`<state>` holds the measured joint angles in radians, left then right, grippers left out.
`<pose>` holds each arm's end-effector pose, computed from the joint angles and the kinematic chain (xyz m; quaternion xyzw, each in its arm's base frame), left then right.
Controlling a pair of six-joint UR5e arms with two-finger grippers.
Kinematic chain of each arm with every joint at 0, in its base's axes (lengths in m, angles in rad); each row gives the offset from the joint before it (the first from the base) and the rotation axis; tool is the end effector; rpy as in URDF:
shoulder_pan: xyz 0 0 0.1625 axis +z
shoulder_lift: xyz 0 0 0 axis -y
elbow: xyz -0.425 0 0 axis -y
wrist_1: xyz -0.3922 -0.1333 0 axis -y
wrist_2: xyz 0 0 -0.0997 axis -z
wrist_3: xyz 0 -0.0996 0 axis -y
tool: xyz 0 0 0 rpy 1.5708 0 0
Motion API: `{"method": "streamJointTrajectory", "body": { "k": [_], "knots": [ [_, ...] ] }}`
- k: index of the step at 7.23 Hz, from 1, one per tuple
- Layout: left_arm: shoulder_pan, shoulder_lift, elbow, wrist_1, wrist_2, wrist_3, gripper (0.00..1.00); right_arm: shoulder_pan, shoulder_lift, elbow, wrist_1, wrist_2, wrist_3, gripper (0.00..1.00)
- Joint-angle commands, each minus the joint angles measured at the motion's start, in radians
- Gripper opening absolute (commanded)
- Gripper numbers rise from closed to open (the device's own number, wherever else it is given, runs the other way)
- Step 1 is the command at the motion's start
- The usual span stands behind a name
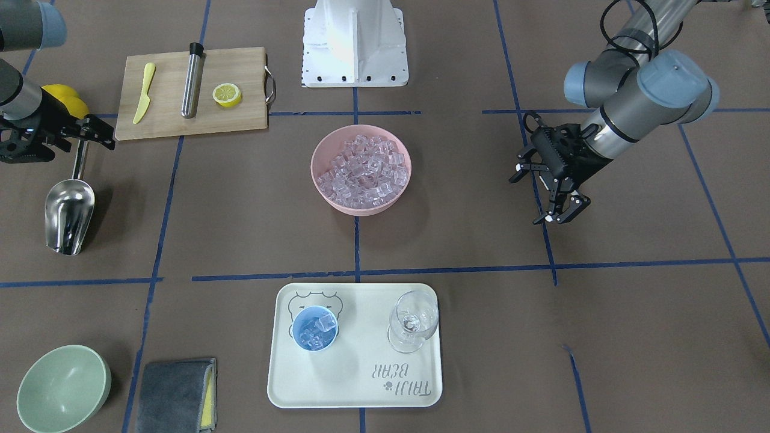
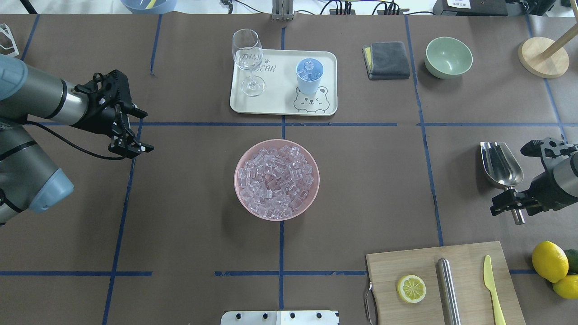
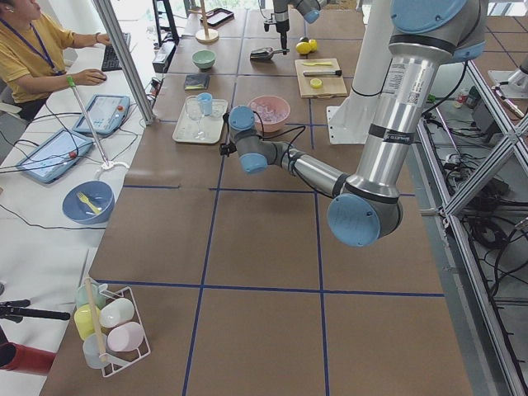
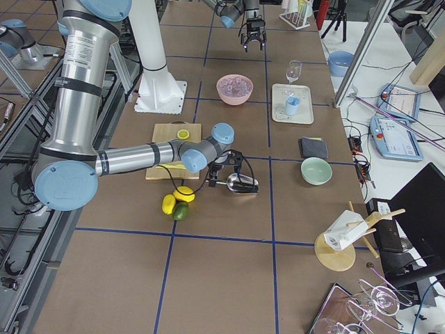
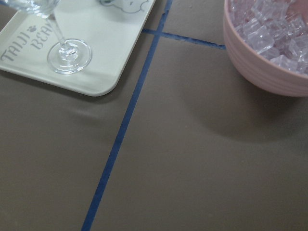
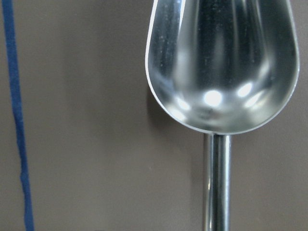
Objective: Put ice in cup with scoop
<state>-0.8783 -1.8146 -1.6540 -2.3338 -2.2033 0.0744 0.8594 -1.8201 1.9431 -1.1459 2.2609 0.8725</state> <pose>0.3203 -0.5026 0.3977 0.3885 0.4032 0.4536 0.6934 -0.2144 -0.3558 0.5399 -0.0529 -0.4099 -0.0183 0.9104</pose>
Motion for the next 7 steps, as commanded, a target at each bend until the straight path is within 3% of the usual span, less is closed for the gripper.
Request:
{"method": "streamJointTrajectory", "body": {
  "k": [1, 4, 6, 7],
  "knots": [
    [-0.092, 0.104, -0.003, 0.034, 0.092, -0.001, 1.00, 0.103, -0.028, 0.079, -0.003, 0.002, -0.016, 1.00],
    [-0.389, 0.219, 0.039, 0.078, 0.105, 0.005, 1.00, 0.342, -0.028, -0.001, -0.032, 0.052, -0.306, 1.00],
    [-0.563, 0.174, 0.031, 0.412, 0.036, 0.010, 1.00, 0.487, -0.009, -0.067, -0.156, 0.049, -0.585, 1.00],
    [-0.640, 0.157, 0.031, 0.571, -0.113, 0.010, 1.00, 0.516, 0.022, -0.105, -0.199, 0.049, -0.698, 1.00]
  ]
}}
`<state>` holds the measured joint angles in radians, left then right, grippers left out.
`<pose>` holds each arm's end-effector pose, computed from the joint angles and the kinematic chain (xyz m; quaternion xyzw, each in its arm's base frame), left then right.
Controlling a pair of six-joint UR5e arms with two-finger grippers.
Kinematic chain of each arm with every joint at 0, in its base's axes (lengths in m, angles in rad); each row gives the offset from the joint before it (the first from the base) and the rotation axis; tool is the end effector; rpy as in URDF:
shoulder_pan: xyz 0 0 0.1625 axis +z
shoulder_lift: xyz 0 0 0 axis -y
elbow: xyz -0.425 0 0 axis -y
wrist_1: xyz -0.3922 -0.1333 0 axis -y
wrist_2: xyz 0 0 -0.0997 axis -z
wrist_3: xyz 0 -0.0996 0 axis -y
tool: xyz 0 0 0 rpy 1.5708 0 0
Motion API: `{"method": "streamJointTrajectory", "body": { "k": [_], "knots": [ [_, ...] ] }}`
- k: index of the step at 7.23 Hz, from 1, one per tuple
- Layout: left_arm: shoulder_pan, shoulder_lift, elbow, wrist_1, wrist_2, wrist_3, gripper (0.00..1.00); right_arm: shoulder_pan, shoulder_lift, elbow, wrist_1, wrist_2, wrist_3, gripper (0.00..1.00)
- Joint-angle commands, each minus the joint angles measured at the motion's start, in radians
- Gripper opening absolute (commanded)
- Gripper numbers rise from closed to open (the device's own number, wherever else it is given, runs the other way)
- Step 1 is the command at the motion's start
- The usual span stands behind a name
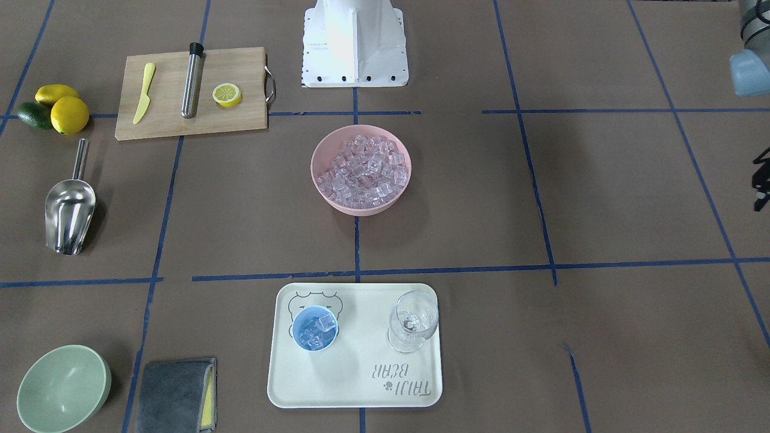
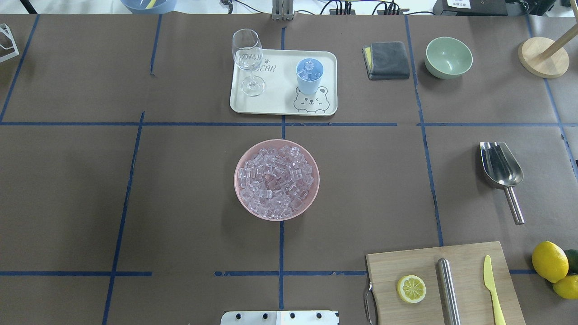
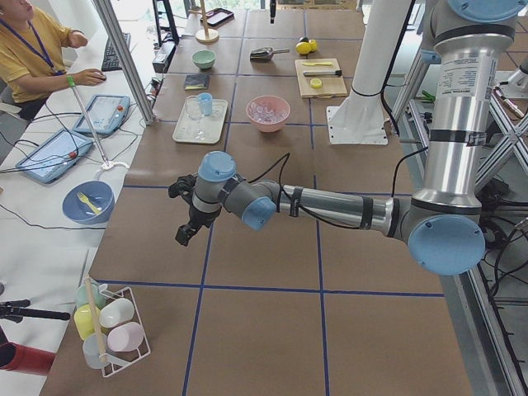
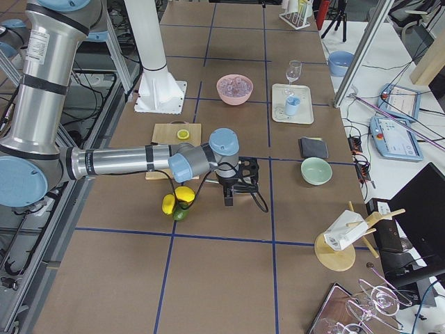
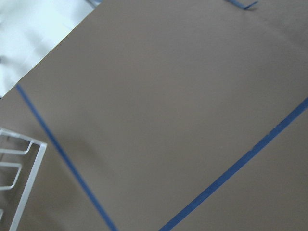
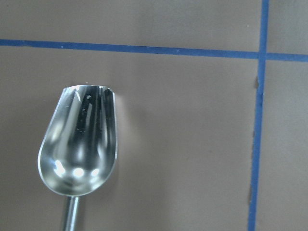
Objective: Put ice in cup with scoop
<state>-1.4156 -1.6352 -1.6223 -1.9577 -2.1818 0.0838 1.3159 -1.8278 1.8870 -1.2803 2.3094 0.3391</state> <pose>0.0088 -0.5488 0.5647 0.2267 0.2996 0.1844 0.9082 -0.0374 -0.4061 0.5854 0.0511 -0.3874 -0.0241 0.9202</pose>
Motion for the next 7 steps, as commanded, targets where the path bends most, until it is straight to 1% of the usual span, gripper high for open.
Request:
{"method": "streamJointTrajectory", "body": {
  "k": [1, 2, 3, 4, 5, 7],
  "knots": [
    [-0.127, -0.020, -0.028, 0.373, -0.176, 0.002, 1.00, 0.060, 0.035, -0.052, -0.071, -0.001, -0.173, 1.00],
    [-0.128, 0.030, -0.027, 0.390, -0.176, 0.005, 1.00, 0.060, 0.038, -0.052, -0.067, -0.005, -0.175, 1.00],
    [-0.128, 0.110, -0.031, 0.382, -0.187, 0.010, 1.00, 0.060, 0.056, -0.054, -0.071, -0.008, -0.167, 1.00],
    [-0.128, 0.150, -0.051, 0.379, -0.187, 0.008, 1.00, 0.060, 0.082, -0.077, -0.071, -0.008, -0.170, 1.00],
    [-0.128, 0.137, -0.089, 0.361, -0.176, 0.004, 1.00, 0.059, 0.090, -0.103, -0.067, -0.005, -0.172, 1.00],
    [-0.129, 0.121, -0.125, 0.390, -0.181, 0.007, 1.00, 0.060, 0.087, -0.108, -0.063, 0.004, -0.172, 1.00]
  ]
}}
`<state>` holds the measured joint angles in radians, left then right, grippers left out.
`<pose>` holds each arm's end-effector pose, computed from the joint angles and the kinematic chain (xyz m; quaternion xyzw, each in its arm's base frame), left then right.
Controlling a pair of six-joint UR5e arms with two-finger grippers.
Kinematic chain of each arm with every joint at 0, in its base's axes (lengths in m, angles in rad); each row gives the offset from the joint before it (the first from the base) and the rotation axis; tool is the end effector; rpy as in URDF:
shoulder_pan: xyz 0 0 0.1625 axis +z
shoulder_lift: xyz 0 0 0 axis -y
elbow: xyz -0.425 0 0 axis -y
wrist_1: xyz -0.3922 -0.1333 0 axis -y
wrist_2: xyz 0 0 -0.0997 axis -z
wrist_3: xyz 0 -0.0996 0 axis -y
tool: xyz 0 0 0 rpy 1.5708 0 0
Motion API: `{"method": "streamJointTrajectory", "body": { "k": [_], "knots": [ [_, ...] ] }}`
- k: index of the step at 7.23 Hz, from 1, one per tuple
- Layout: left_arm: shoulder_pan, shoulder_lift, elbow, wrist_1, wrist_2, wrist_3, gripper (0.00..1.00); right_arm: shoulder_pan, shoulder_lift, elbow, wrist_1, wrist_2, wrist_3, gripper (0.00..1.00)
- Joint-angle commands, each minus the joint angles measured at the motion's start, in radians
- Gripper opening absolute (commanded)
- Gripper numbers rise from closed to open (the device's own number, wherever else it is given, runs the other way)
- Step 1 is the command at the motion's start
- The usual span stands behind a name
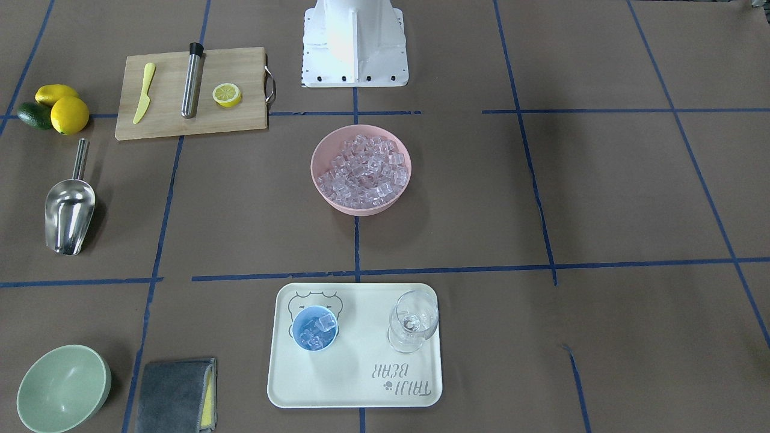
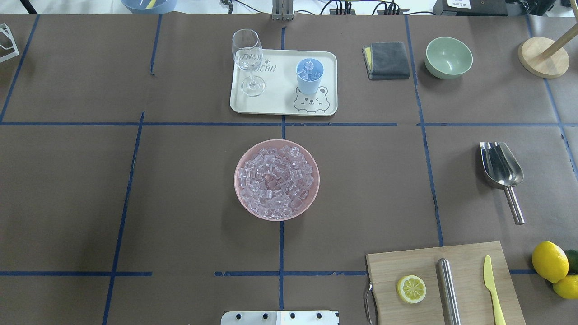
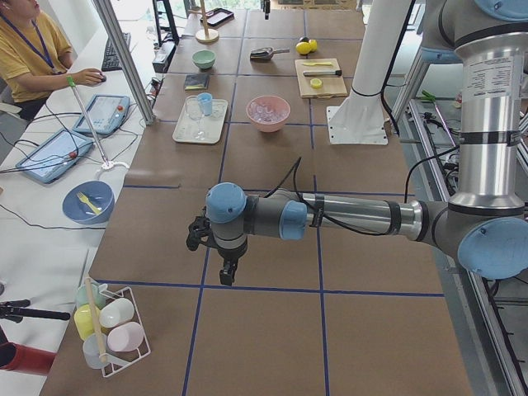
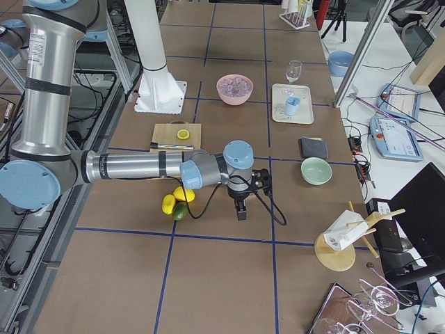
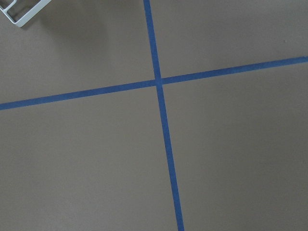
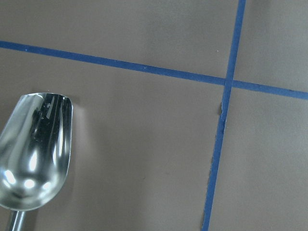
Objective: Put ice in cup with scoop
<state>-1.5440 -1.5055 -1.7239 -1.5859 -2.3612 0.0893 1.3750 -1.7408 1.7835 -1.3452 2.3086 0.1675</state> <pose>-0.0499 -0.4708 0.6117 0.0595 0.3828 0.0732 0.9190 -0.0197 -0.4402 0.6093 0.0581 -0.3740 -0.0613 0.9236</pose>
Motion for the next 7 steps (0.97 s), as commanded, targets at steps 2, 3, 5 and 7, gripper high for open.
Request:
{"method": "streamJointTrajectory", "body": {
  "k": [2, 3, 5, 7],
  "knots": [
    [-0.002, -0.004, -0.020, 0.073, -0.003, 0.003, 1.00, 0.001, -0.012, -0.006, -0.006, 0.005, 0.012, 1.00],
    [-0.001, 0.001, -0.013, 0.070, -0.004, 0.001, 1.00, 0.001, -0.006, 0.000, -0.005, 0.005, 0.010, 1.00],
    [0.001, -0.005, -0.009, 0.064, -0.006, 0.003, 1.00, 0.001, -0.002, 0.001, -0.003, 0.005, 0.012, 1.00],
    [0.001, -0.009, -0.013, 0.063, -0.006, 0.003, 1.00, -0.007, 0.035, -0.022, -0.003, 0.000, 0.004, 1.00]
  ]
}}
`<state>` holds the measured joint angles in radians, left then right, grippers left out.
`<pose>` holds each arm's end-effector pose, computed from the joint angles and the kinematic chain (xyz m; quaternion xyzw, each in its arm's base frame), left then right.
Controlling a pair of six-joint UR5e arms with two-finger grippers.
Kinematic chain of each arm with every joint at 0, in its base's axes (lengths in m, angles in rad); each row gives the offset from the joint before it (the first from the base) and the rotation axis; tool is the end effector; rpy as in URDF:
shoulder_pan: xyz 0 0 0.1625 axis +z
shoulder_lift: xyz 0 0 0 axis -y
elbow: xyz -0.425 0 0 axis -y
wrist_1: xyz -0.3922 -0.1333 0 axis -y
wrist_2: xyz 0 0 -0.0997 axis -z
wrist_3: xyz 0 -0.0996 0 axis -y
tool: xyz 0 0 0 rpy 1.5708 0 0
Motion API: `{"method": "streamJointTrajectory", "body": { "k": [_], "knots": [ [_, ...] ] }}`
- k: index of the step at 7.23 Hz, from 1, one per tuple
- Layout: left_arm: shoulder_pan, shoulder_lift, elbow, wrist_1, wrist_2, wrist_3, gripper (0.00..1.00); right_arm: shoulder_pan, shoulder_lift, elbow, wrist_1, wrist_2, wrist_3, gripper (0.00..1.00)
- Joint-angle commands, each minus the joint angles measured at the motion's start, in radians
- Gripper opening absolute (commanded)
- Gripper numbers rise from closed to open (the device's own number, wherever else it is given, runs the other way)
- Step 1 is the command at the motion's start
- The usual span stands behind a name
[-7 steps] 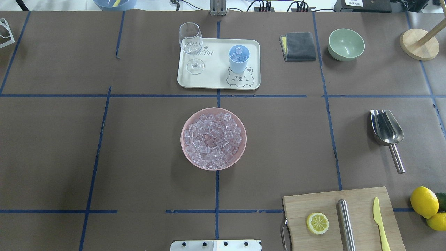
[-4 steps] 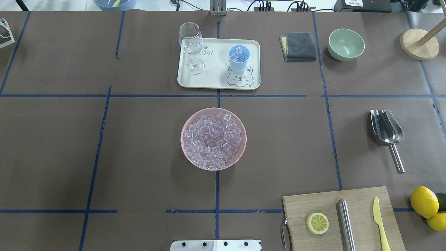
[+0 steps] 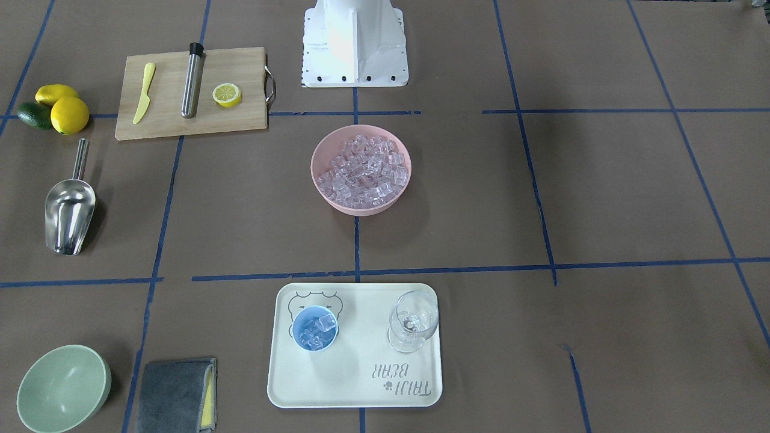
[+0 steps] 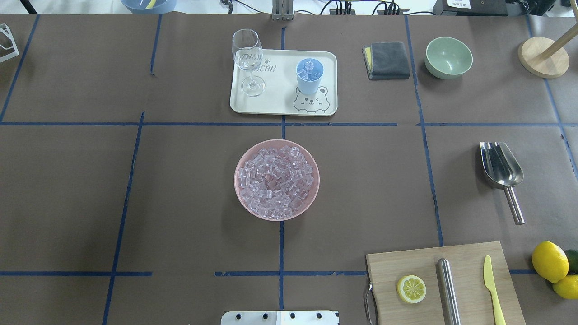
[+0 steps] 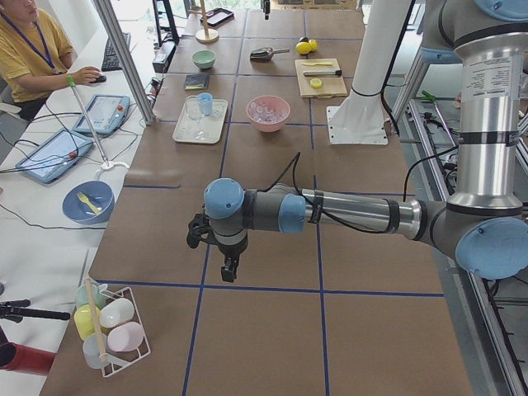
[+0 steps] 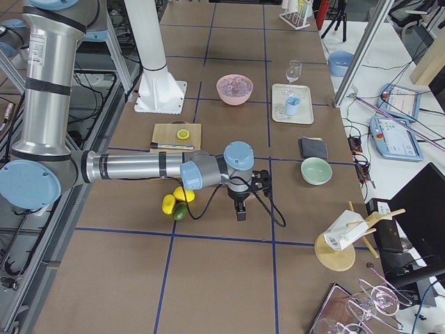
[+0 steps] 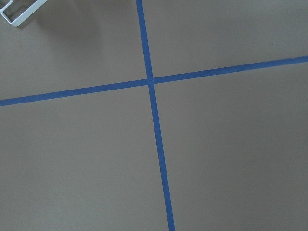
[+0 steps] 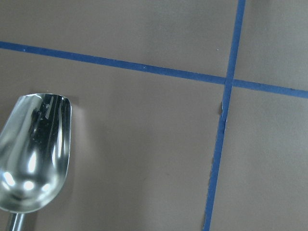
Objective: Put ice in cup with scoop
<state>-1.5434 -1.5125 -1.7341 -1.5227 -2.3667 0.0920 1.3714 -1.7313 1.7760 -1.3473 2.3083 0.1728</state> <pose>-0.0493 -0.4703 0.6096 0.0387 0.3863 0.0660 0.9192 -0.0221 -0.4440 0.6092 0.0565 -0.3741 -0.0605 0.9237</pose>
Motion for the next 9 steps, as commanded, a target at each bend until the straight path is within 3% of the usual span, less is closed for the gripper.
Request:
{"method": "streamJointTrajectory", "body": {
  "k": [1, 9],
  "knots": [
    [0.002, -0.008, -0.002, -0.001, 0.000, -0.001, 1.00, -0.003, 0.026, -0.015, 0.000, 0.005, -0.001, 1.00],
    [0.002, -0.012, -0.015, -0.004, -0.002, -0.001, 1.00, -0.003, 0.026, -0.015, -0.006, 0.005, 0.005, 1.00]
  ]
}}
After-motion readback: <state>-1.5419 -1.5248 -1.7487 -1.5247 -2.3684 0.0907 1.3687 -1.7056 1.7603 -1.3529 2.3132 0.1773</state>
